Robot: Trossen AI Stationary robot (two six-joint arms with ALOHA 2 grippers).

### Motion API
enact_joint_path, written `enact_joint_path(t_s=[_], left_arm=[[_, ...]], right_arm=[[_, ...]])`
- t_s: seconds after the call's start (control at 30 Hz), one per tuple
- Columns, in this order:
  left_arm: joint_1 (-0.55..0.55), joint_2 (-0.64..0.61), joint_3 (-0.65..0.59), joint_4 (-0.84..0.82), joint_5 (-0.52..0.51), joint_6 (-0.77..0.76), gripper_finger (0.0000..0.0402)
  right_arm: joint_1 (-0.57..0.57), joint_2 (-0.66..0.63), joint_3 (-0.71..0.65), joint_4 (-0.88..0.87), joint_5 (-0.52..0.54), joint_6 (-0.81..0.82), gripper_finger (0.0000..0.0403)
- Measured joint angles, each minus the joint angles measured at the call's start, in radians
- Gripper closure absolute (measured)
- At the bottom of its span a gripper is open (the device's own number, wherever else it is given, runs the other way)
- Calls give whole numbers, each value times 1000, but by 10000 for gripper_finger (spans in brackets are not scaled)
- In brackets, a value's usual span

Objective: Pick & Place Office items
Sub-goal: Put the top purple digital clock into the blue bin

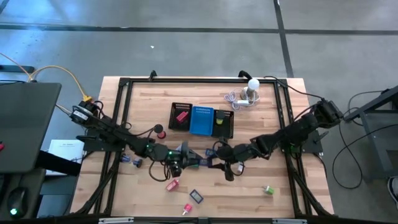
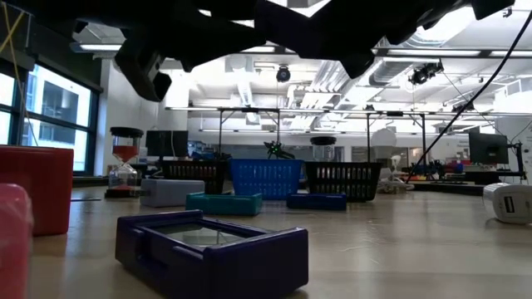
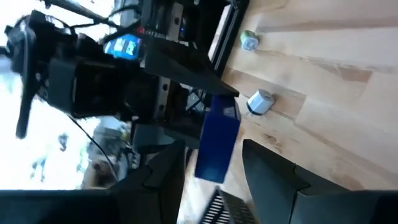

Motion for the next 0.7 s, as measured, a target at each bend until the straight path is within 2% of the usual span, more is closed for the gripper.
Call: enact_joint_path(t_s=[0.13,0.3,0.43,0.7], left_arm=[[19,0,0,20,55,-104,248],[26,0,0,19,66,23,248],[26,0,0,19,66,35,253],[26,0,0,11,67,46,326]], right_arm=[[-7,0,0,1,-1,-7,263],[-7,0,0,0,-2,-12,263],[-7,0,0,0,-3,-11,263],[-7,0,0,1,-12,-7,263]])
